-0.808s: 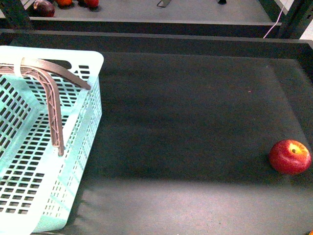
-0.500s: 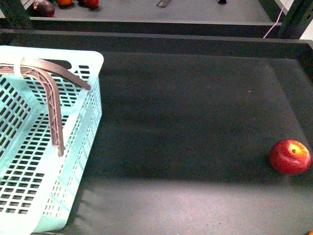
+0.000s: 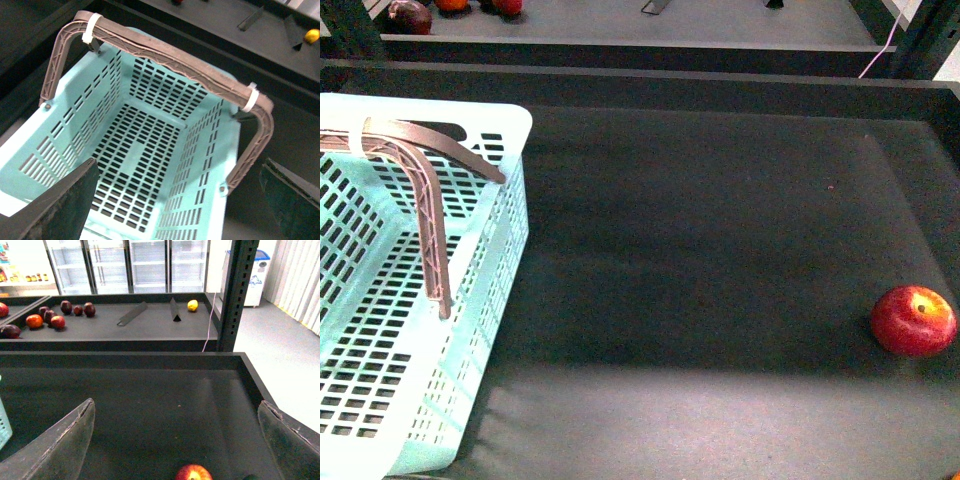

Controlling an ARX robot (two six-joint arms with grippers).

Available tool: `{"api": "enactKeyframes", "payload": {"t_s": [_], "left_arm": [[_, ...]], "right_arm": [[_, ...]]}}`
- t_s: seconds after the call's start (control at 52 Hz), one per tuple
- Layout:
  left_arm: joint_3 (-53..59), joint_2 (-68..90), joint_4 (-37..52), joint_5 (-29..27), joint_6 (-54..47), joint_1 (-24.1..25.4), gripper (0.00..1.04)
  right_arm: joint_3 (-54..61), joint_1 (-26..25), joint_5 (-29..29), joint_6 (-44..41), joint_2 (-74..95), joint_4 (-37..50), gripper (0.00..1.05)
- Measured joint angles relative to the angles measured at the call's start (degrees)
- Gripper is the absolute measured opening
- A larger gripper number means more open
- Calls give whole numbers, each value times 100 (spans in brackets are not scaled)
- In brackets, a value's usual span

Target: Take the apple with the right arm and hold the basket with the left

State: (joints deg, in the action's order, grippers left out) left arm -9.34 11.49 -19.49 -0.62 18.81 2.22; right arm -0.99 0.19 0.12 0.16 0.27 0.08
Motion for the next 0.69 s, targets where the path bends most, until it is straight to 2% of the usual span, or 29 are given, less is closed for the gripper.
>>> {"api": "enactKeyframes", "payload": {"t_s": [0.058,0.135,0.231,0.385,0.462,0.692], "left_arm": [[-175,46,-2,234,271,151,98],[-457,227,35,852,892,516,98],[-522,1095,765,1541,1875,866,98],[-592,3126,2332,1733,3156,887,98],[-717,4044,2959,1609,3547,837,98],[-1285,5880,3832,1325,4170,529,98]], "right_arm": [[0,0,0,0,0,0,96],[0,0,0,0,0,0,96],[0,0,0,0,0,0,96],[0,0,0,0,0,0,96],[0,0,0,0,0,0,96],[0,0,0,0,0,0,96]]}}
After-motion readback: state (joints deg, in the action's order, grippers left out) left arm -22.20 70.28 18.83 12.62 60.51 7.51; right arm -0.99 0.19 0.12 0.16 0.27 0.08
